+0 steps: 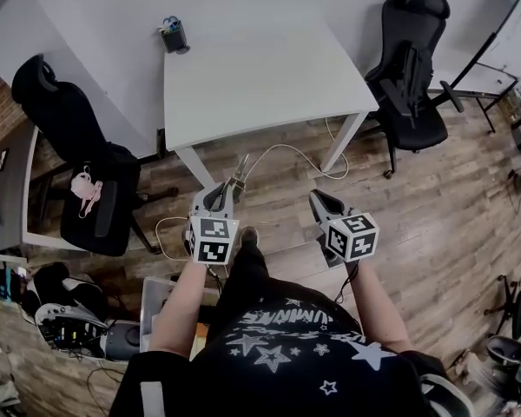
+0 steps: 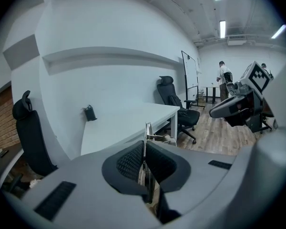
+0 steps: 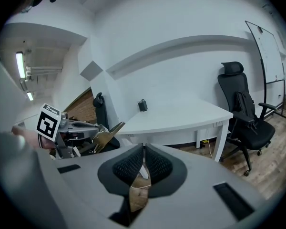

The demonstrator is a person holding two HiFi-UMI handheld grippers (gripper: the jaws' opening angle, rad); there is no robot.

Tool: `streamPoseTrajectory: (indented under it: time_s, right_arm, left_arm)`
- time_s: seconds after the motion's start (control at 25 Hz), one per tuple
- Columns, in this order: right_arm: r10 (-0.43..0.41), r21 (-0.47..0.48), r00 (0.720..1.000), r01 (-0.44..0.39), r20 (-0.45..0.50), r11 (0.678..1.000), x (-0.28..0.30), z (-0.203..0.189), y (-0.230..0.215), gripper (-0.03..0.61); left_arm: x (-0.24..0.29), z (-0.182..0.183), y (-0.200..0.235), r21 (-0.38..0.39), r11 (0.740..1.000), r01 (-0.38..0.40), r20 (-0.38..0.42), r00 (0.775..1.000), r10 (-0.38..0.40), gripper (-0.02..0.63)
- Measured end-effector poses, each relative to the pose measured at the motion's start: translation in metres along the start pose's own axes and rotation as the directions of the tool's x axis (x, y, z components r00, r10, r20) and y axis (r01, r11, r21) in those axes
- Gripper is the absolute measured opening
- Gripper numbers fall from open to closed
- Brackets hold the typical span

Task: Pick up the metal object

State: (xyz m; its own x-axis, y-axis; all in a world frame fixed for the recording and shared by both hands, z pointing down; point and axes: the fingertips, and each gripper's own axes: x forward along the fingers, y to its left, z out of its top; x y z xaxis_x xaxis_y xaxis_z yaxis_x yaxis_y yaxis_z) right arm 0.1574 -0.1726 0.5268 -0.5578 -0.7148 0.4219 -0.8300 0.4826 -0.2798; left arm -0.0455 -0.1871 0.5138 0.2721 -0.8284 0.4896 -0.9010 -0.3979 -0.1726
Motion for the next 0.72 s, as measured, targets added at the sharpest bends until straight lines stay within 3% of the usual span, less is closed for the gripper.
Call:
streamPoseTrajectory:
  time_s: [0.72]
  right_arm:
    - [0.025,0.025,0.999,-0.024,-0.026,0.999,-0.044,-0.066,0.040,0.050]
  left_arm:
    - [-0.072,-0.048,-0.032,-0.069,0.998,0.005,-0.010,1.000,-0.006,0.029]
